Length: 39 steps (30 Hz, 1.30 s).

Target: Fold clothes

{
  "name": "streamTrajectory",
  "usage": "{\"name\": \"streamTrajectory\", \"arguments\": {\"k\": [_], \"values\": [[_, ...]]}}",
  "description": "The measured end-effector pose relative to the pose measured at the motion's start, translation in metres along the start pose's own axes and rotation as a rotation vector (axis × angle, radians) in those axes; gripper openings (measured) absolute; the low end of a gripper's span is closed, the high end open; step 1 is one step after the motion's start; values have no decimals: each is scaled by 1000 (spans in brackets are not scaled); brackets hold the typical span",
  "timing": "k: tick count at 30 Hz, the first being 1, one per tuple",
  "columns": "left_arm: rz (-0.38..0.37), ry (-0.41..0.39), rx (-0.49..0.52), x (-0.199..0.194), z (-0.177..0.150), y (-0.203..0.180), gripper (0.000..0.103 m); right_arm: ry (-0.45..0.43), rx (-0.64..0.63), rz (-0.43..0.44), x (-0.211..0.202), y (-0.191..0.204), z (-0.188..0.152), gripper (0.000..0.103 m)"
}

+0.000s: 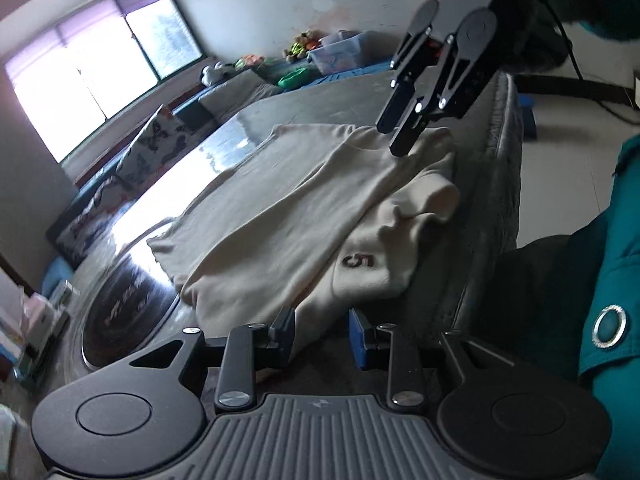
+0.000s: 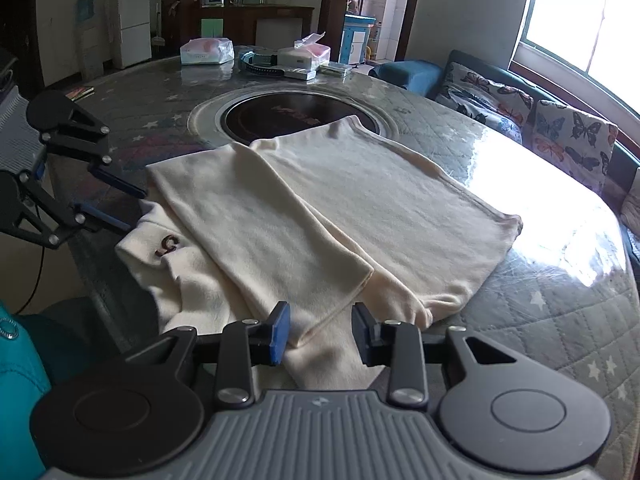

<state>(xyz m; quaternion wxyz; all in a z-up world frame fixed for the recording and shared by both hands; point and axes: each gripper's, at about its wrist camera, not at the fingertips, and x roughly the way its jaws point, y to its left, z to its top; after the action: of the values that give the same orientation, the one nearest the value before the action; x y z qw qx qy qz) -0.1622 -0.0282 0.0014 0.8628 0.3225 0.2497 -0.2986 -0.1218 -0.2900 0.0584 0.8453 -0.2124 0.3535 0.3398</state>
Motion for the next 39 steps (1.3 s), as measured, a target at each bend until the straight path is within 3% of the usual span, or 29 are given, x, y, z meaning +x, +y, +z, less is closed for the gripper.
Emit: {"name": "streamTrajectory", "arguments": {"k": [4,8,12,16,22,25,28,33,38,39], "values": [[-4,-37,51,6,4,-8,34,13,-25,-10,-8,4,-3,35],[-19,-65,65,12,7,-10,33,20,-66,-4,-14,12,-7,43],[-27,-90,-27,18,12,6,12,29,-117,15,-18,23,-11,46],[-42,-106,-178,20,19,35,10,25,-179,33,-16,35,-15,50],[-46,-93,-214,23,22,44,10,-47,-229,11,-5,47,-12,50],[-49,-87,-232,25,24,49,11,-86,-216,-3,5,48,-4,44],[-51,-80,-250,26,25,54,17,-78,-155,39,13,40,4,14],[-14,-77,-201,14,10,45,35,-106,-26,79,10,17,16,11],[45,-48,-122,13,-7,34,36,-132,25,69,7,5,22,11],[58,-40,-110,14,-10,33,31,-136,33,65,7,3,22,11]]}}
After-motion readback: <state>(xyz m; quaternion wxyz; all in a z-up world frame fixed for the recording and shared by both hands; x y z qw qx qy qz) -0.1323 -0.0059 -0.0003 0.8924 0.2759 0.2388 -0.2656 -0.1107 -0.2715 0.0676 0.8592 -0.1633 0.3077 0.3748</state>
